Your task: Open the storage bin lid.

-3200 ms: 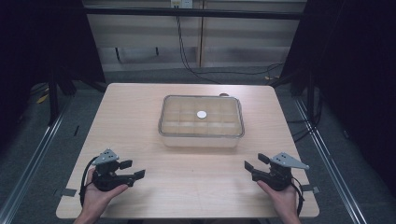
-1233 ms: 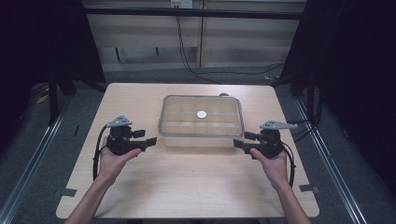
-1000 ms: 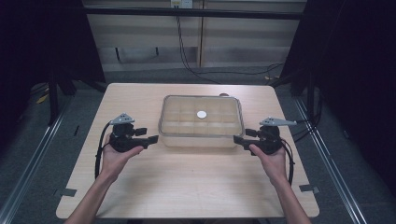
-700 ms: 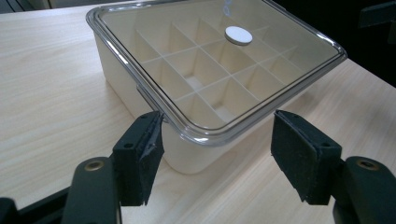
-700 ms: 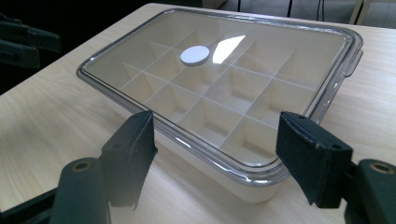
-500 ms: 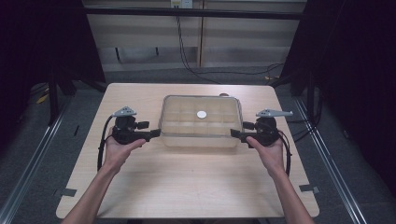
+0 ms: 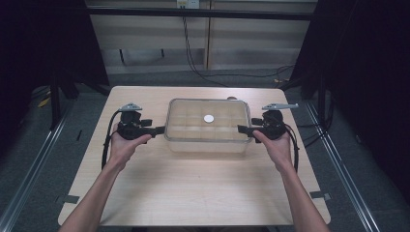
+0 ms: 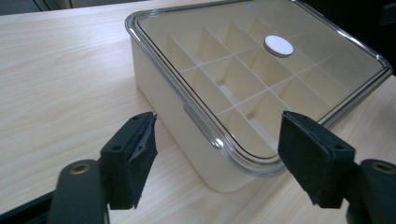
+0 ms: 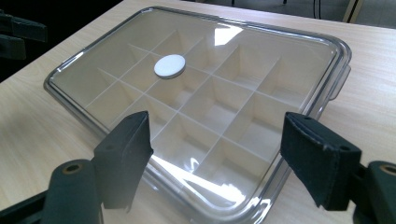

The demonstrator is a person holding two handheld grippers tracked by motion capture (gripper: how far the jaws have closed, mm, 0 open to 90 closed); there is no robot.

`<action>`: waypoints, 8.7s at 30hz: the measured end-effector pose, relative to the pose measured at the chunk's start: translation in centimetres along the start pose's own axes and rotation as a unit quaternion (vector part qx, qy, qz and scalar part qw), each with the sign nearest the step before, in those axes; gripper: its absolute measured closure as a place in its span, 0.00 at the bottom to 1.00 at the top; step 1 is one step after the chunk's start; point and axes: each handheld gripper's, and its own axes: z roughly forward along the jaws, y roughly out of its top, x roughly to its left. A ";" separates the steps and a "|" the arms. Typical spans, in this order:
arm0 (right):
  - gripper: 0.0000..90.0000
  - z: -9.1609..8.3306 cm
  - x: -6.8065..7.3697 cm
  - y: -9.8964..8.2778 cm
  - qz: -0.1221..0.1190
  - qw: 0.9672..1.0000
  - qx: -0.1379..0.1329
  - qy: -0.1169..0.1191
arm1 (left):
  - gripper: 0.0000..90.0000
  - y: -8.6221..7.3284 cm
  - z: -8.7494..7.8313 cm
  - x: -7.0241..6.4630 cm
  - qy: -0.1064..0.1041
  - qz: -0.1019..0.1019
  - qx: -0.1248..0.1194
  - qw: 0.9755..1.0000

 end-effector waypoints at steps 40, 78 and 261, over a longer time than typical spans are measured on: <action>0.14 5.1 -2.7 -0.2 0.047 0.996 0.079 -0.024 | 0.19 0.7 5.7 -0.3 -0.025 -0.018 0.049 0.998; 0.12 6.4 -2.6 -0.1 0.079 0.995 0.055 -0.036 | 0.25 0.9 6.5 0.1 -0.029 -0.043 0.045 0.998; 0.71 -5.4 5.4 -7.2 0.066 0.995 -0.014 0.066 | 0.74 -6.0 -6.4 -6.6 -0.053 0.027 -0.030 0.998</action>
